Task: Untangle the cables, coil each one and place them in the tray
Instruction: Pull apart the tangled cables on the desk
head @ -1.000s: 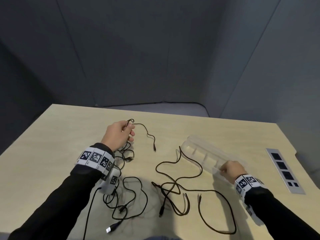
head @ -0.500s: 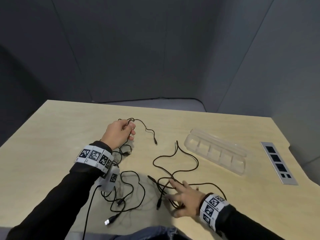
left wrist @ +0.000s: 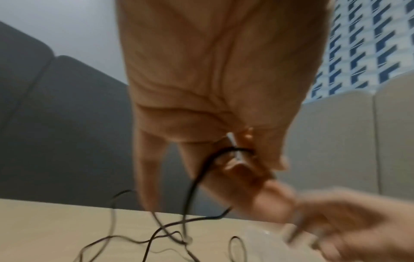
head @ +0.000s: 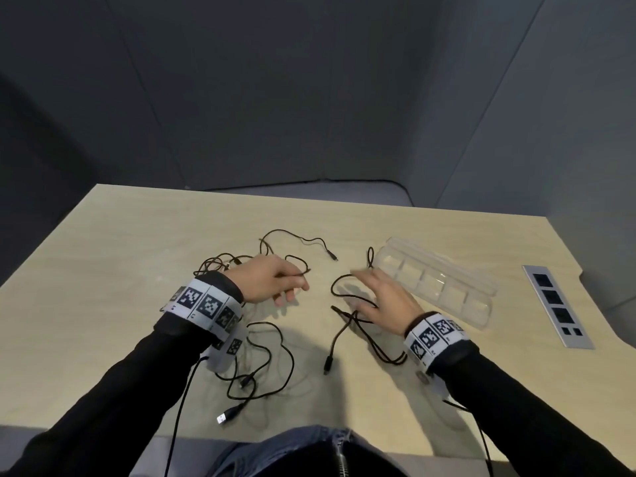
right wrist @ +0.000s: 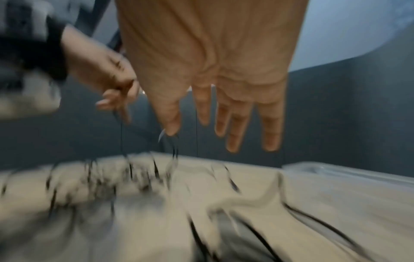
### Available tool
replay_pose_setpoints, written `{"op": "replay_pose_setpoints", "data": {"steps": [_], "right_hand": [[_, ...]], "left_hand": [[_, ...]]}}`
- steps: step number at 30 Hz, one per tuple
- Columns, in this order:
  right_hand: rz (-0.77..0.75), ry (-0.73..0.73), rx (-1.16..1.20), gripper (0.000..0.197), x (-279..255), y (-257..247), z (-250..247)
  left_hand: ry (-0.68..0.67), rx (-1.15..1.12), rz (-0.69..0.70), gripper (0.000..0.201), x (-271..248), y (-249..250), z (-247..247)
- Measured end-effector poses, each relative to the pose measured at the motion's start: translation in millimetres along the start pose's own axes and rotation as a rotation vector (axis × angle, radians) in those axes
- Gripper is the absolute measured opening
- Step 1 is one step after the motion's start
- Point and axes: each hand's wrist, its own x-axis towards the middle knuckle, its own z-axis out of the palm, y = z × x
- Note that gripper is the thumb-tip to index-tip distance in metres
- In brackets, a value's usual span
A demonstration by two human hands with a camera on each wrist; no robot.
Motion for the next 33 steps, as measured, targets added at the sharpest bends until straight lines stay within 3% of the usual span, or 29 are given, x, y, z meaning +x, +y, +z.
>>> {"op": "replay_pose_setpoints", "data": {"steps": [2,3,7,11,16,20,23,26,29,31,33], "right_hand": [[-0.13,0.077,0.219,0.067,11.6,-23.0,-12.4],[-0.145,0.059,0.28,0.064,15.8,-34.0,-16.7],[-0.087,0.034,0.444,0.018,28.4,-51.7,-26.3],[-0.004,0.223,0.659,0.028,36.3,-55.3,-51.4],[0.123,0.465,1.08,0.025,34.0,-51.0,-113.6],[0.175,0.605,1.177,0.026,27.2,-39.2,-142.1],[0.235,0.699,1.223,0.026,25.5,-32.4,-152.3],[0.301,0.516,1.038,0.037,27.2,-30.4,-144.5],[0.325,0.195,0.353,0.067,25.4,-37.0,-127.6],[0.201,0.181,0.107,0.078,26.3,-48.3,-116.7],[0.041,0.231,0.097,0.077,28.8,-62.1,-108.3]], "left_hand": [[-0.02,-0.033,0.111,0.024,-1.4,14.0,5.0],[-0.004,-0.047,0.171,0.027,-1.6,19.7,6.9],[0.109,-0.163,0.325,0.028,0.6,28.6,3.9],[0.248,-0.095,0.25,0.021,6.5,14.0,-2.9],[0.362,-0.085,0.149,0.02,13.4,-18.1,6.5],[0.388,0.018,0.067,0.021,23.9,-47.2,6.7],[0.424,-0.06,0.043,0.03,27.4,-48.8,-1.6],[0.517,-0.146,0.109,0.03,24.7,-28.8,-13.3],[0.611,-0.031,0.153,0.03,18.2,1.7,-27.3],[0.58,0.104,0.199,0.03,14.4,19.5,-32.6],[0.515,0.171,0.268,0.03,11.7,33.6,-32.5]]}}
